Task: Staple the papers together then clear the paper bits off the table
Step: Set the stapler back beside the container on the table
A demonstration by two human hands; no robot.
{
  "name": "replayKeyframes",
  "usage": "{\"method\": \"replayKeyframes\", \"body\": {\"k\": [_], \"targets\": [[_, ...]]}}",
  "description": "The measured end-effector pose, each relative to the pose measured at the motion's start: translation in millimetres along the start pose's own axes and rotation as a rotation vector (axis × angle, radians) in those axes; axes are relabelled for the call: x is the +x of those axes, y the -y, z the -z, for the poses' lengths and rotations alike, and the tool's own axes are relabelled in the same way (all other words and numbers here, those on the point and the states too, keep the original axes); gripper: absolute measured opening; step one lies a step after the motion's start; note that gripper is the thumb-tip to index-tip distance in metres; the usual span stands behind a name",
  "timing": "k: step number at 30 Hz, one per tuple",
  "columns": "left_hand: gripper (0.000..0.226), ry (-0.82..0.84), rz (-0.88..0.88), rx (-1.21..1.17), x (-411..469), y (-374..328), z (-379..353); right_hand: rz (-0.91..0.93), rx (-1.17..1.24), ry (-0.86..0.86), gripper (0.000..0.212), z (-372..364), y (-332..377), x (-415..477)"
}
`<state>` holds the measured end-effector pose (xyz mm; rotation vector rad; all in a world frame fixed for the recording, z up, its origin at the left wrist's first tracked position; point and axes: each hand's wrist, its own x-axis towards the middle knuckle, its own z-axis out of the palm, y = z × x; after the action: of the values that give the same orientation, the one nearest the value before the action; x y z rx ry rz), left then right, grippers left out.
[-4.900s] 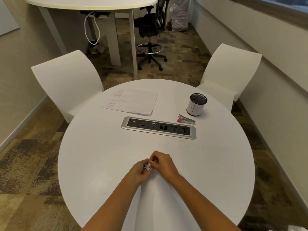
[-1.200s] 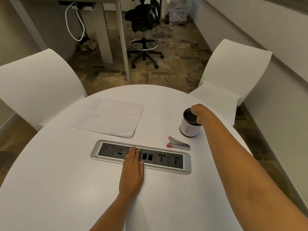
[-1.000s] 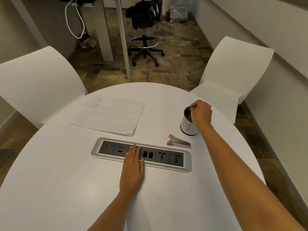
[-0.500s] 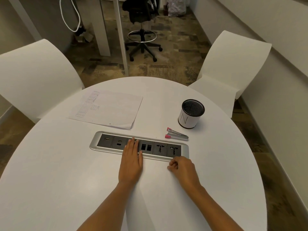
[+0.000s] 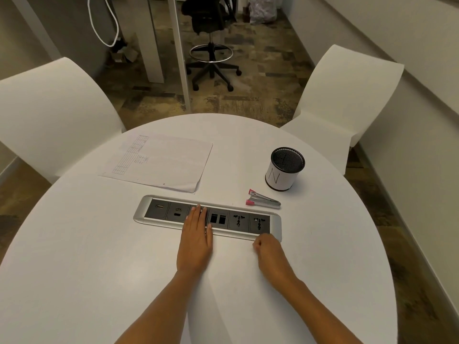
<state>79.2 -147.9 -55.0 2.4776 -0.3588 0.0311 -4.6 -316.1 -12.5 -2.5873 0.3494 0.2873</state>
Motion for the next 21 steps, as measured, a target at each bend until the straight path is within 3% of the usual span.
{"method": "replayKeyframes", "body": {"k": [8,14,21], "targets": [[0.048,-0.005,0.008,-0.012,-1,1,0,-0.173,0.490,-0.202,0.009,33,-12,7],[0.048,-0.008,0.017,-0.019,-1,0,-1,-0.045,0.163,-0.056,0.006,21,-10,6],[0.048,-0.009,0.021,-0.019,-1,1,-1,0.050,0.011,-0.071,0.011,16,-4,4]]}}
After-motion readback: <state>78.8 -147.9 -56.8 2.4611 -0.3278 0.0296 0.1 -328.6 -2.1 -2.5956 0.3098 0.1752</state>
